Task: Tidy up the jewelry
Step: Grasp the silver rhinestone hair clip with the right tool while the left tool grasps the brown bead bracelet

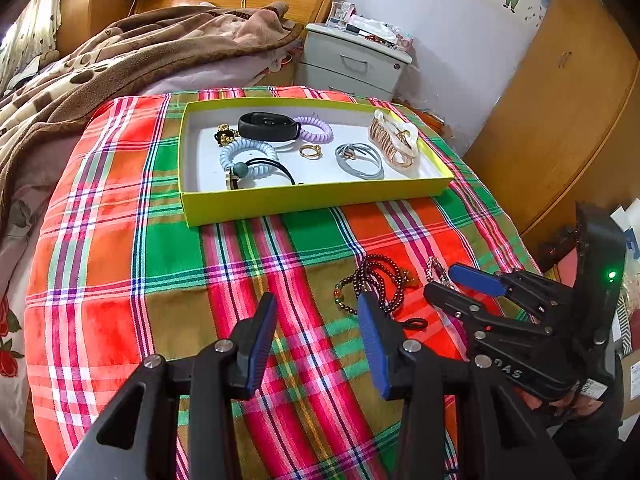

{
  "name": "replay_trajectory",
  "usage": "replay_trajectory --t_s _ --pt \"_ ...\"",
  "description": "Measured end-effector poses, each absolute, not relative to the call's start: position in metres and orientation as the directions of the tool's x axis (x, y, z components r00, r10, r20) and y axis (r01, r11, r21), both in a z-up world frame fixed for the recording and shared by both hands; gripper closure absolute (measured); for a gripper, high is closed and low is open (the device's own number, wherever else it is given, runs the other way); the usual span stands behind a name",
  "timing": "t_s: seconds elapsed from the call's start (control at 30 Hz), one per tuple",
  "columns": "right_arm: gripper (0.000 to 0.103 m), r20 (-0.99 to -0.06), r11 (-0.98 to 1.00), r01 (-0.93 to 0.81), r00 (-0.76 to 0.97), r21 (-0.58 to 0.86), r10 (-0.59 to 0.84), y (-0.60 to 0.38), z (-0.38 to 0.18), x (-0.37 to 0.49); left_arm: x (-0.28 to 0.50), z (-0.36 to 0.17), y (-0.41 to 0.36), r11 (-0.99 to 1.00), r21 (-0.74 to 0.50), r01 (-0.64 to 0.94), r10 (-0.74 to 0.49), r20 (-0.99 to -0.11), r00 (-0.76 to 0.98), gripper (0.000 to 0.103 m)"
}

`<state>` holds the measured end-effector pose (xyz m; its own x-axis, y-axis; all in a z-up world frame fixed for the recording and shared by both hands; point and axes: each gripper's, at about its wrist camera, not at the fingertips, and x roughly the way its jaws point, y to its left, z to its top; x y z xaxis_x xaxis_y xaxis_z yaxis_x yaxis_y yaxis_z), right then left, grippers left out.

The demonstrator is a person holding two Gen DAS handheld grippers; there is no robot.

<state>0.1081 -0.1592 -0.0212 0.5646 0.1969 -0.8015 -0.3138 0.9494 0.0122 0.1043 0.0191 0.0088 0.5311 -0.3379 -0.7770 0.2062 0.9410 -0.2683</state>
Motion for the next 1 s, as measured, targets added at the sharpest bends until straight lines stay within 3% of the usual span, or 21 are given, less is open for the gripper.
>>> replay_trajectory --t_s 0.1,0.2,0.7,1.0 --pt "0.064 -0.801 0.948 -0.319 0.568 -0.005 0.187 -0.158 -0.021 0.106 0.104 0.008 0.018 0.940 -0.270 0.208 -0.340 -0.780 0.526 0.059" --pt "0.076 -0.798 0.946 -0.324 0.574 -0.016 0.183 -0.156 -0.021 0.104 0.104 0.007 0.017 0.940 -0.270 0.208 -0.341 -0.781 0.523 0.059" --pt "0.078 -0.763 0.965 -0.258 0.616 0.040 0.196 -0.182 -0.011 0.101 0.109 0.003 -0.003 0.930 -0.280 0.239 -0.364 -0.792 0.489 0.056" --pt "0.078 -0.738 0.968 -0.240 0.641 0.068 0.210 -0.191 -0.002 0.092 0.116 -0.004 -0.031 0.939 -0.204 0.278 -0.319 -0.819 0.477 0.055"
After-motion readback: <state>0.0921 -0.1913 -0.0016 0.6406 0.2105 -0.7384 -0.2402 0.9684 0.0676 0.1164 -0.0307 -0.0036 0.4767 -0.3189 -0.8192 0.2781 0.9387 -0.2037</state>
